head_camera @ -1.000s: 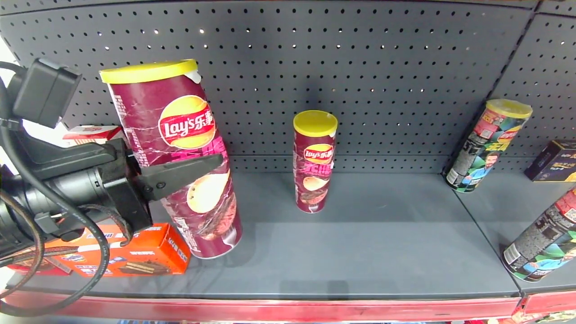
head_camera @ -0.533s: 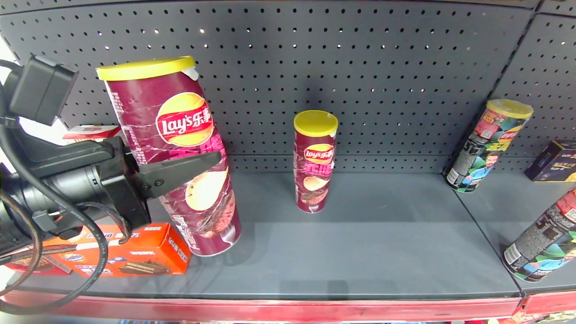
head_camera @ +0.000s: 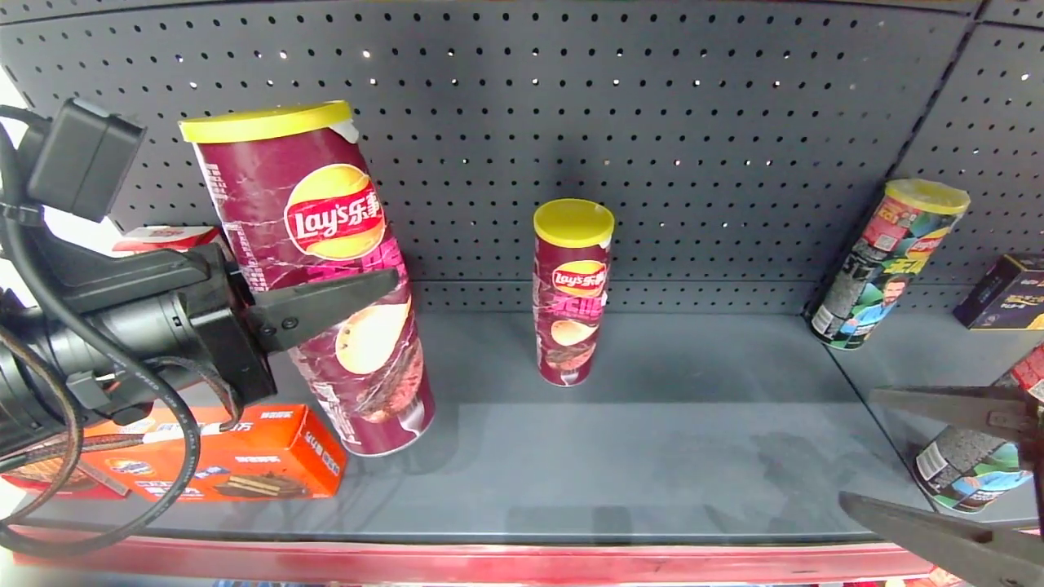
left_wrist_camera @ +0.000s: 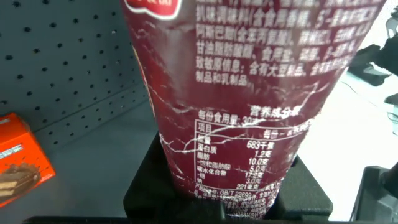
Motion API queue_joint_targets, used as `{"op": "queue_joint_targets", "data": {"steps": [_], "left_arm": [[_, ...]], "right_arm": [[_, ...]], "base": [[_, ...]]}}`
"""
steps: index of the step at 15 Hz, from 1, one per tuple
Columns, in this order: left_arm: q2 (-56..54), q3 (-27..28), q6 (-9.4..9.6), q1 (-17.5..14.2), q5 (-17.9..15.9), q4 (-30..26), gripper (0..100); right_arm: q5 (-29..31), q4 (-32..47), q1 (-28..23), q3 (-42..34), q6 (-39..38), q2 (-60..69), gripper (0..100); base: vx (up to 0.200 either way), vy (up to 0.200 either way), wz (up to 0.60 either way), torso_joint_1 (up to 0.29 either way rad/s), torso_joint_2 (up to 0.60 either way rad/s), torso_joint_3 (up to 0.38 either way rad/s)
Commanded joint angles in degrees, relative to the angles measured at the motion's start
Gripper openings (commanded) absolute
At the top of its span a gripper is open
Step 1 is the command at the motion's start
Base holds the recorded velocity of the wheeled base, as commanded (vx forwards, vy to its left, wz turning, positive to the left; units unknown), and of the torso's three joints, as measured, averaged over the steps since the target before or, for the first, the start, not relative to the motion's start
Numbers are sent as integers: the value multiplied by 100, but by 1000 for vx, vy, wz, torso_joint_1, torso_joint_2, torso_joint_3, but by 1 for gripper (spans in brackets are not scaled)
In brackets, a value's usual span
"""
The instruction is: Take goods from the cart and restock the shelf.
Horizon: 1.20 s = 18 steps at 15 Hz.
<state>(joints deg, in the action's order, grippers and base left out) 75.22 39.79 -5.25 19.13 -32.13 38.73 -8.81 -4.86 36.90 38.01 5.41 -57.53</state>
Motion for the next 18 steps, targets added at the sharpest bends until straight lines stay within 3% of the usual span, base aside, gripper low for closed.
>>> {"op": "queue_joint_targets", "data": {"steps": [1,3,6,9,13,17,18], "left_arm": [[11,-15,-2,-5,-3,3,0],[11,-33,-2,-5,-3,3,0],[-33,-94,-2,-5,-3,-23,0],[-42,-103,-2,-5,-3,-32,0],[-33,-103,-2,-5,-12,-32,0],[-16,-94,-2,12,-39,-32,0],[-7,-94,-2,12,-39,-32,0]], "right_arm": [[90,-252,177,242,-40,-813,100],[99,-885,195,312,-172,-1279,100],[451,-1087,36,655,-207,-2017,100],[275,-1957,-333,1481,-102,-2992,100],[-1333,-2300,-719,2316,654,-3678,100],[-3311,-2335,-1176,2597,1120,-4038,100],[-3496,-2344,-1212,2633,1181,-4082,100]], "base": [[0,0,0,0,0,0],[0,0,0,0,0,0],[0,0,0,0,0,0],[0,0,0,0,0,0],[0,0,0,0,0,0],[0,0,0,0,0,0],[0,0,0,0,0,0]]}}
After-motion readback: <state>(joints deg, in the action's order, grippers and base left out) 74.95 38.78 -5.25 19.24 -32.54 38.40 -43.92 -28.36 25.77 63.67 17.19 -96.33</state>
